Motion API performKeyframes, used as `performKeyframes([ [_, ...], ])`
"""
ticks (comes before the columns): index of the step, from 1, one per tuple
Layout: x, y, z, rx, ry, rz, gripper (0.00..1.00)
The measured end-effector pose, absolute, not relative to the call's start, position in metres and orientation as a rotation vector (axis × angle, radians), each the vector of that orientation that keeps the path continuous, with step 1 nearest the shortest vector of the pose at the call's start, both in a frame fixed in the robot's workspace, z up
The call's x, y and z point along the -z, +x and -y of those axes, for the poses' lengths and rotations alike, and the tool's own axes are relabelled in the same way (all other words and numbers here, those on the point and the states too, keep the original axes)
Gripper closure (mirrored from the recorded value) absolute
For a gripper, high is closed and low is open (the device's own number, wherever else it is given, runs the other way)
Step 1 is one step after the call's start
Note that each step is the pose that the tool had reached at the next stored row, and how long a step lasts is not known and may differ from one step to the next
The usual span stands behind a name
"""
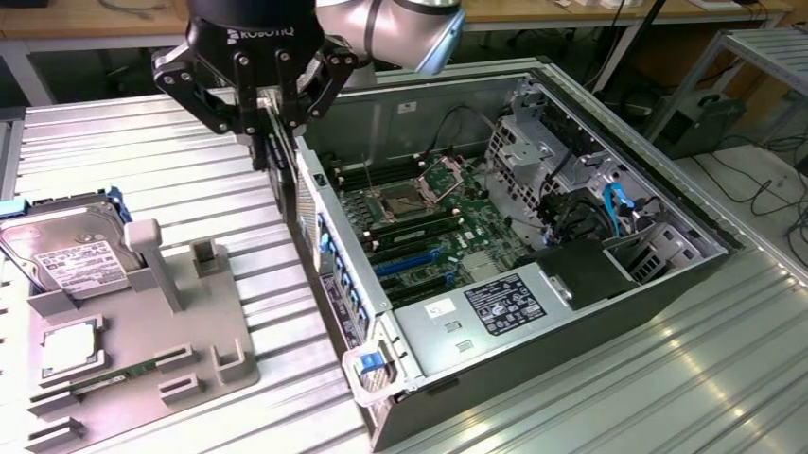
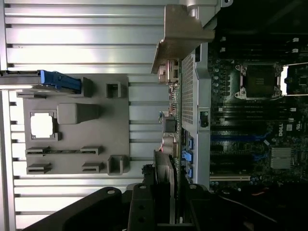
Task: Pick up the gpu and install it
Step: 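Pick up the gpu and move the gpu toward the slot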
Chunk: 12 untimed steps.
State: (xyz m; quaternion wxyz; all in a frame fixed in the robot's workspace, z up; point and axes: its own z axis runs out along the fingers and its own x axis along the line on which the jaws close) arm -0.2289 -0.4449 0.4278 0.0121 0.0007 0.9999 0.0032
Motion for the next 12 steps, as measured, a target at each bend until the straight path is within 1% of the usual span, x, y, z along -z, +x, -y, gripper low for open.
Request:
performKeyframes([
  [12,-0.428,-0.21,0.445,-0.01,0.002,-3.117,0.72],
])
